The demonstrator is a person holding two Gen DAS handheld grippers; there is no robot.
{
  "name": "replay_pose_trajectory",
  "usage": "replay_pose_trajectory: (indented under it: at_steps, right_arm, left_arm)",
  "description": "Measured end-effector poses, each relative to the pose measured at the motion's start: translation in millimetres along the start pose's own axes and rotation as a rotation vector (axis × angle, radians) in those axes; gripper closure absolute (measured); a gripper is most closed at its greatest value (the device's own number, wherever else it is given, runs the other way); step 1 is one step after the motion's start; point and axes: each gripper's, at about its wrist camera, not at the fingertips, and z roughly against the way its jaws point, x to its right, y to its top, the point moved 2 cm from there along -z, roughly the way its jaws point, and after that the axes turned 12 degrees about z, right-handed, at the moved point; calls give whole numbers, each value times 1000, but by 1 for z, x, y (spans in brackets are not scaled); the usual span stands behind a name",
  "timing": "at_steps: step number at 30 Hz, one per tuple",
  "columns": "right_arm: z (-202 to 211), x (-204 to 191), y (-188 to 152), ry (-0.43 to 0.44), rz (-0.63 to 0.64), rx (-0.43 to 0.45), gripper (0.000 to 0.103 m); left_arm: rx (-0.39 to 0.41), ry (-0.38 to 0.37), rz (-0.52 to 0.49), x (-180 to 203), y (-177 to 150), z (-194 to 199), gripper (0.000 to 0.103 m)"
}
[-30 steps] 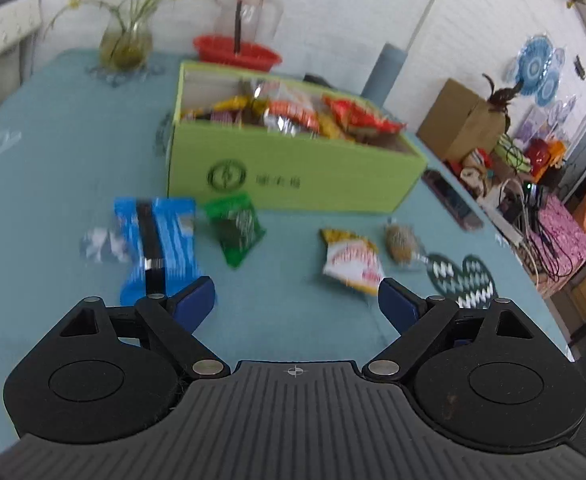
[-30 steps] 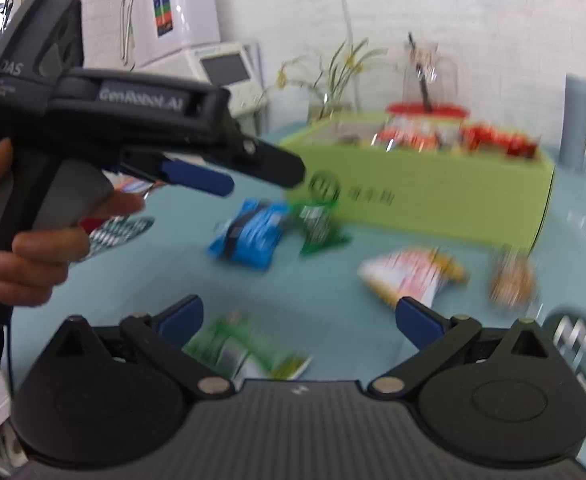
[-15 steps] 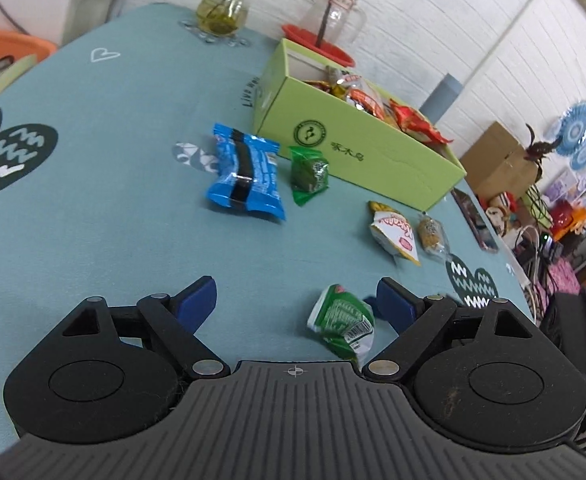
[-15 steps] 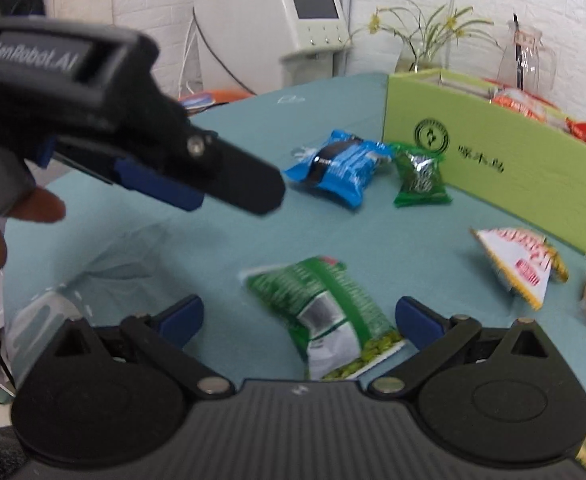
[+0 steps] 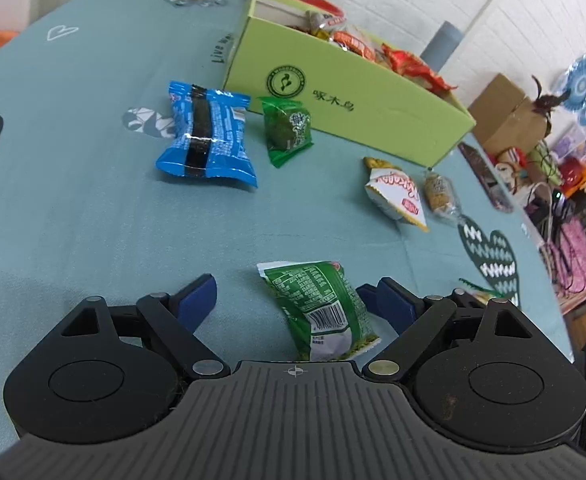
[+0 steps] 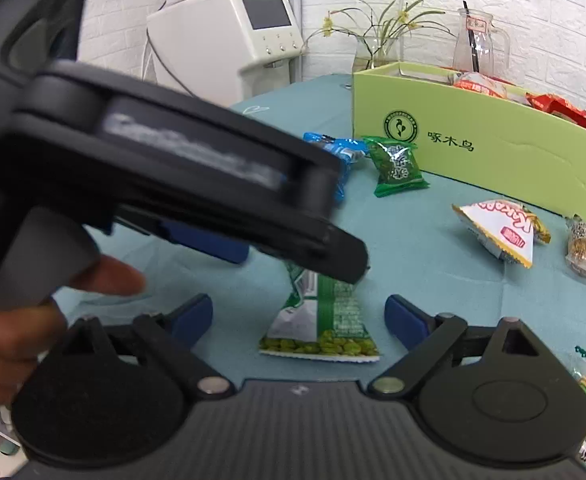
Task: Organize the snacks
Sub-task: 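Grasp the green pea packet with the left gripper, then drop the green pea packet into the green box with the left gripper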
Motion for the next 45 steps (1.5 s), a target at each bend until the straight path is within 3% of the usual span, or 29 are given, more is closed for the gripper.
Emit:
replay_pose_trajectory:
  at_steps: [5,10,15,17,19,20,21,23,24,28,33,39,42,45]
  right_arm:
    - [-2,5,-1,-9,-20,-6,1]
    - [1,6,-1,-5,-13,-7,1]
    - [10,9,-2,-3,-6,8,15]
    - [11,10,-5,-4,-6,6,32]
    - [11,13,-7,-22,-2,11,36]
    - [11,14,-7,-29,8,11,42]
    - [13,14,-8,-39,15,13,49]
    - [15,18,-9,-44,6,16,59]
    - [17,20,-9,-48,1,18,62]
    - [19,31,-2,-47,7,25,64]
    - [25,58,35,-92,48,107,64]
    - [3,113,105,-171,86,227,62]
    - [-26,140,126,-176,68,235,62]
    - [-62,161,135,-149,42,197,62]
  left_arm:
    - [-3,11,-28,3,-1,-3,28]
    - [-10,-1,-25,3,0,-2,28]
    - [-22,-33,-8,3,-1,1,29]
    - [-37,-58,-10,6,-3,0,29]
    - [-33,-59,-25,8,-5,-2,30]
    - [-28,-53,-40,9,-7,-2,34]
    - [-18,-53,-50,10,-8,-2,53]
    - [-53,-125,-3,5,-6,-3,79]
    - [-62,-130,14,4,-4,-5,85]
    - [-51,-151,21,11,7,-5,86]
    - [35,-192,-33,40,54,5,85]
    - [177,-210,-79,75,147,-3,82]
    - [200,-183,-60,78,185,-28,81]
    - [166,-166,-1,66,211,-62,81]
